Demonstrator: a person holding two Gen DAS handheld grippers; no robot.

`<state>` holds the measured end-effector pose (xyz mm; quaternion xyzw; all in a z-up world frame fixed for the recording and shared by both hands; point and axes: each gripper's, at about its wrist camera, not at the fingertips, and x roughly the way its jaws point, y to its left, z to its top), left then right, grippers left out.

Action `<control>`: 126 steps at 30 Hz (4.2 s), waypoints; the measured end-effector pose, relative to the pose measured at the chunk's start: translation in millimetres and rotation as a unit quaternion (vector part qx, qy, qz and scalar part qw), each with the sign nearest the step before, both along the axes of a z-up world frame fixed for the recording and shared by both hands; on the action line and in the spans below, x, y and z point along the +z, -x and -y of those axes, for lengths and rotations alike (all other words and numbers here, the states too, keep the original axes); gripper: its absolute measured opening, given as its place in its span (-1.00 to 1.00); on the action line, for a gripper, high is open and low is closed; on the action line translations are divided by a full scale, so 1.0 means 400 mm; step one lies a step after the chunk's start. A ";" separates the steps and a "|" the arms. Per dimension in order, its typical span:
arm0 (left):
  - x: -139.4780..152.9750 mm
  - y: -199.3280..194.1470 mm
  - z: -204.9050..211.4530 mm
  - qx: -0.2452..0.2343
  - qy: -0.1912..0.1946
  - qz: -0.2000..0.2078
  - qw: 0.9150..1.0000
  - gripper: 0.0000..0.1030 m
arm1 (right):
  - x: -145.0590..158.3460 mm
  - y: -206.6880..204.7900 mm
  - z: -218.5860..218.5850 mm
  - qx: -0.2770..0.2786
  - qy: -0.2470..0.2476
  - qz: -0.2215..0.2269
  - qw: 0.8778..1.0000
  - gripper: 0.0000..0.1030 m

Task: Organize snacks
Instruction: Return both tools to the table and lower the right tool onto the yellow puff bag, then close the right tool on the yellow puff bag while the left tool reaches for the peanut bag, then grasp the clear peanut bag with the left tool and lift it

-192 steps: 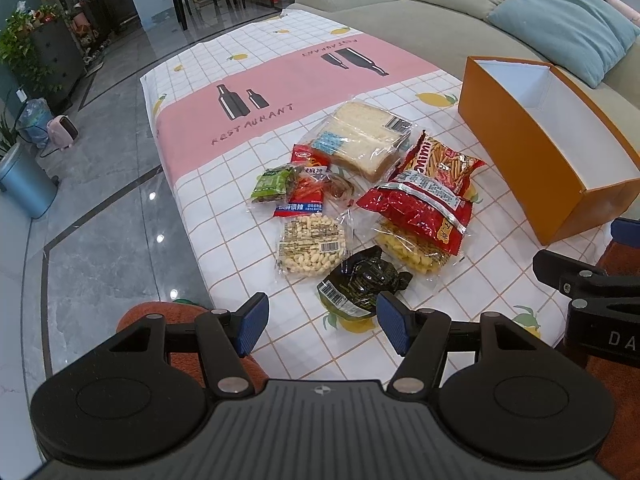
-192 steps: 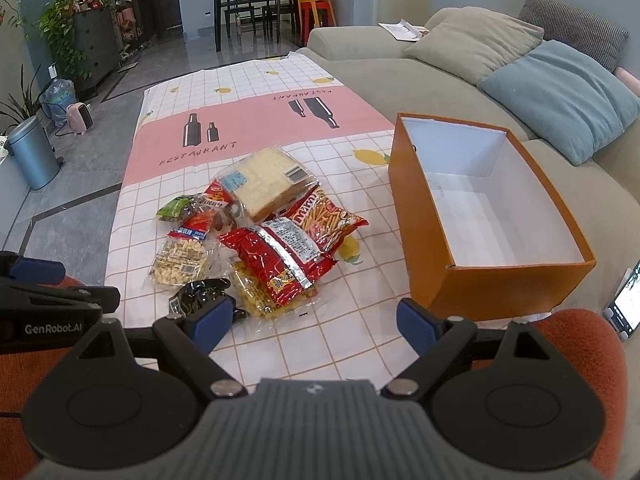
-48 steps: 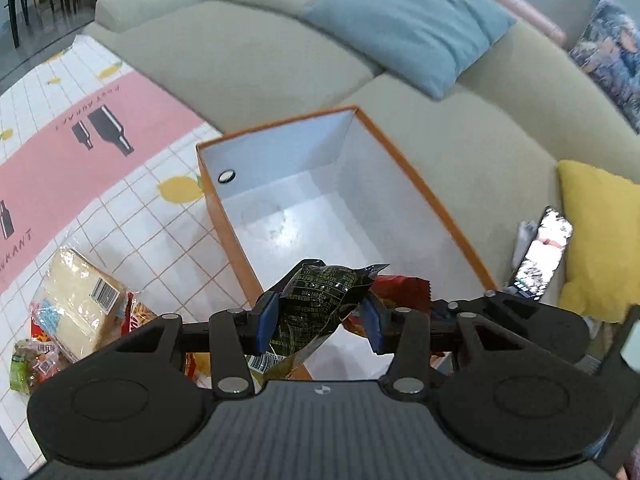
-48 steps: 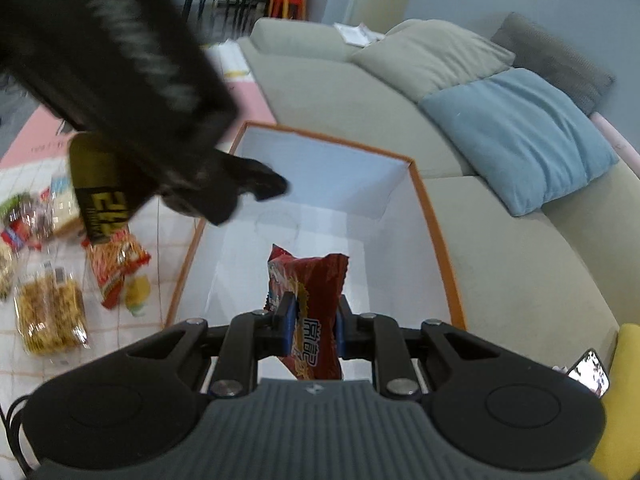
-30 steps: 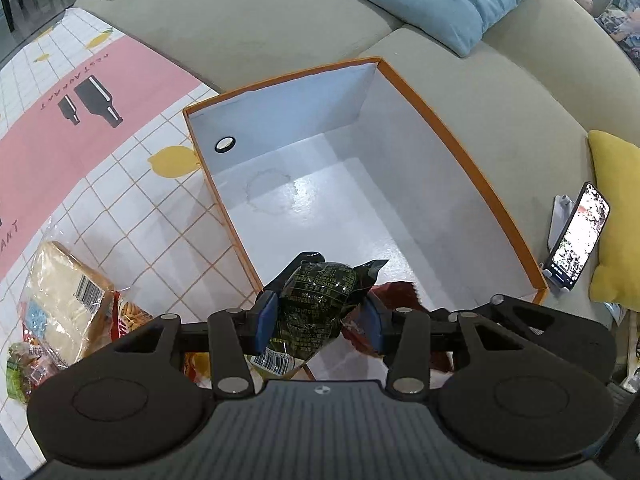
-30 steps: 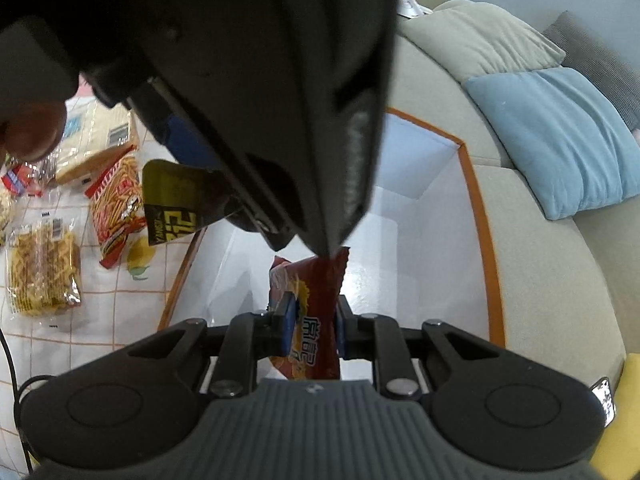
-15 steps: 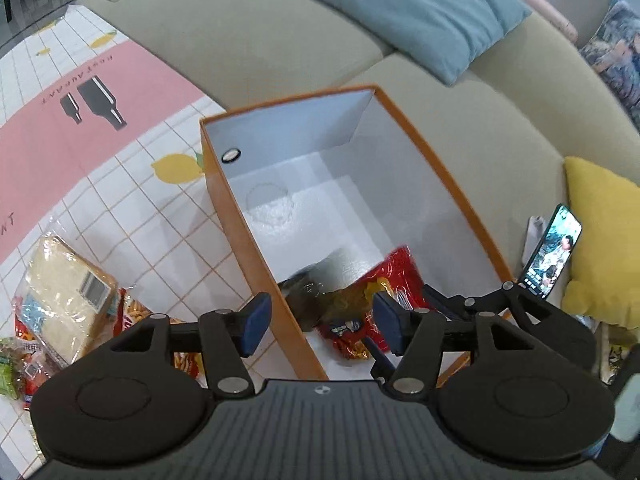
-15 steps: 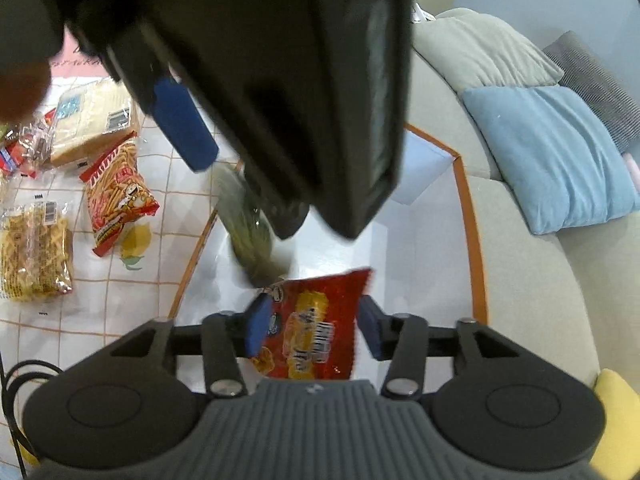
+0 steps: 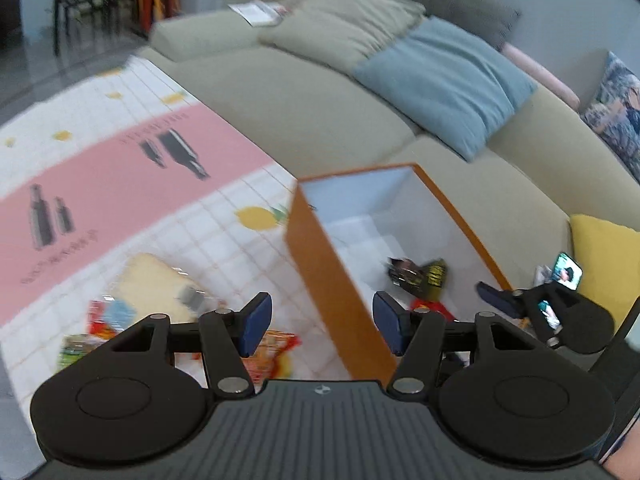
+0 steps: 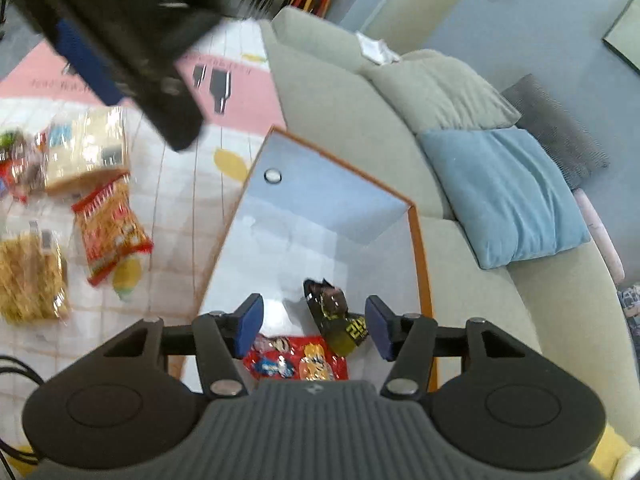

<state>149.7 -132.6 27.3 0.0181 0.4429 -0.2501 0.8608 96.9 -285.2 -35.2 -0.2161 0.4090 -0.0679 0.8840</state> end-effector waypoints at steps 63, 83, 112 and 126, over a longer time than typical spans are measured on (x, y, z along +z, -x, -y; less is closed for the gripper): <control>-0.460 0.074 -0.283 0.043 -0.252 -0.030 0.966 0.80 | -0.328 -0.002 -0.390 0.207 -0.125 -0.090 0.966 0.33; -0.358 0.135 -0.285 0.078 -0.259 0.028 0.962 -0.74 | -0.264 0.006 -0.328 0.141 -0.225 -0.079 0.961 -0.18; -0.238 0.228 -0.441 0.151 -0.025 -0.102 0.983 -0.99 | -0.221 0.092 -0.360 0.118 -0.345 -0.138 0.921 -0.25; -0.254 0.219 -0.573 0.223 -0.018 -0.122 0.967 0.23 | -0.246 0.087 -0.473 0.159 -0.339 -0.163 0.913 -0.25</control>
